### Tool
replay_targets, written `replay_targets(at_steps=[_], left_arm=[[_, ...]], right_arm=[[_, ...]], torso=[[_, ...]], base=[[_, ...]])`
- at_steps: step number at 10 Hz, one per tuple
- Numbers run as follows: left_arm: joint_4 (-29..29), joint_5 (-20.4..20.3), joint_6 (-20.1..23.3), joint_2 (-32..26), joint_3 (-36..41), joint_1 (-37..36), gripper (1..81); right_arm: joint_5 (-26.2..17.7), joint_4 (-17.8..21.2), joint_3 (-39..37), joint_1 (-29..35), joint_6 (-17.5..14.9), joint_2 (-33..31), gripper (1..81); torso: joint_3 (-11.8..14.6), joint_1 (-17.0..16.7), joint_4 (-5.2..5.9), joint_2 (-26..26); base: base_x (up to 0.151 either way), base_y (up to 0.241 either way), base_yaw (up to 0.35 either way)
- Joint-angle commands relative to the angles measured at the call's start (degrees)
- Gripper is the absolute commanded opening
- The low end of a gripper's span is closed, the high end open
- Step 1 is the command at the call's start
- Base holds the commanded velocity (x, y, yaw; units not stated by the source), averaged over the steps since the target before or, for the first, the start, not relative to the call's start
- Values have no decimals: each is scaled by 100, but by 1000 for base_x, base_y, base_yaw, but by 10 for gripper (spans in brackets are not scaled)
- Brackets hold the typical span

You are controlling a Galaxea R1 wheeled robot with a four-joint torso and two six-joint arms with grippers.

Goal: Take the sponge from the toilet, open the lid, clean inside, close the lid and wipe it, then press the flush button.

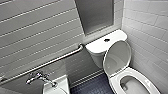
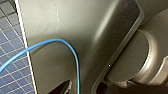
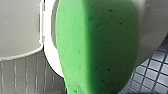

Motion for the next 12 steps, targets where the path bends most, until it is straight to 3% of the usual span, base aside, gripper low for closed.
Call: replay_targets(at_steps=[1,3,4,6,7,8,11,12], left_arm=[[-10,505,50,-70,-16,55,811],[-10,505,50,-70,-16,56,811],[-10,505,50,-70,-16,64,811],[-10,505,50,-70,-16,56,811],[-10,505,50,-70,-16,55,811],[-10,505,50,-70,-24,64,811],[-1,505,50,-61,-25,55,811],[-1,505,50,-61,-24,56,811]], right_arm=[[792,38,338,-458,-14,-528,10],[531,-24,450,-415,-152,-475,10],[142,28,786,-309,-541,-493,10],[-403,485,1445,16,-1560,-493,10],[-913,696,1744,323,-1929,-563,10],[-1306,992,2032,578,-2322,-615,10],[-2248,2575,2429,1562,-3870,-607,10],[-2433,2981,2456,1914,-4153,-598,10]], torso=[[0,0,0,0],[0,0,0,0],[0,0,0,0],[0,0,0,0],[0,0,0,0],[0,0,0,0],[0,0,0,0],[0,0,0,0]], base=[[0,0,0],[0,0,0],[0,0,0],[0,0,0],[0,0,0],[0,0,0],[0,0,0],[0,0,0]])
